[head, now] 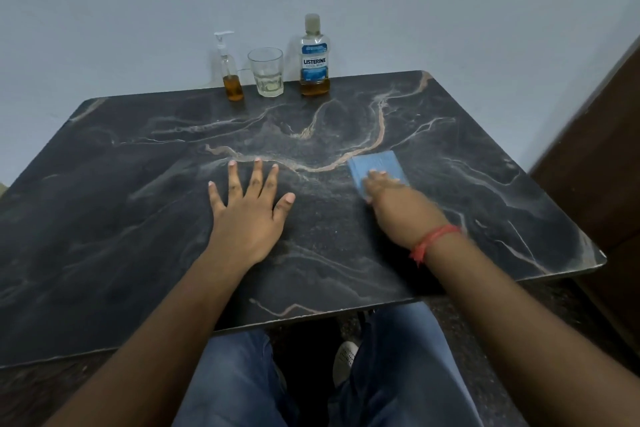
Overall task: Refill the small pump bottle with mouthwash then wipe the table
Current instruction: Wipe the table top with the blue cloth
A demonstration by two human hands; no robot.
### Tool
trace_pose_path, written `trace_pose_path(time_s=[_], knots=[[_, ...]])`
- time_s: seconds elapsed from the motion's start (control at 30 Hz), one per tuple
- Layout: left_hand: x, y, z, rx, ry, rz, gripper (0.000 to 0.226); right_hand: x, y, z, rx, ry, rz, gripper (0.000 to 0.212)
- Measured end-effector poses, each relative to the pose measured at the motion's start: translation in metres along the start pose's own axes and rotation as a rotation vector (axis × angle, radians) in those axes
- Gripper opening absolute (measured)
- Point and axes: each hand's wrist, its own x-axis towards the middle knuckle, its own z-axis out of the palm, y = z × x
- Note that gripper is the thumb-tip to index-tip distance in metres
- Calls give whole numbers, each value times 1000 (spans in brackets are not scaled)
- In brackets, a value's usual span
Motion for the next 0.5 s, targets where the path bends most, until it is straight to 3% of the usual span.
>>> trace_pose_path(time_s=[0.1,0.13,0.27,0.33,0.4,0.43,0.5], knots=[[3,-8,-3,14,-6,-20,78,-4,-52,31,69,-183,-329,51],[5,-12,-5,14,-11,-28,78,3,-56,30,91,-220,-348,51],[5,-32,-13,-7,8,-51,82,53,-35,9,53,-165,-25,49],[2,-44,-17,-2,14,-76,82,47,-55,24,63,-117,-124,52],[2,-52,-21,6,6,-105,82,36,-70,45,101,-277,-339,54],[2,-55,-22,5,2,-115,83,38,-74,43,97,-279,-387,51],[2,-58,-24,-2,3,-114,82,54,-58,30,159,-143,-232,43]])
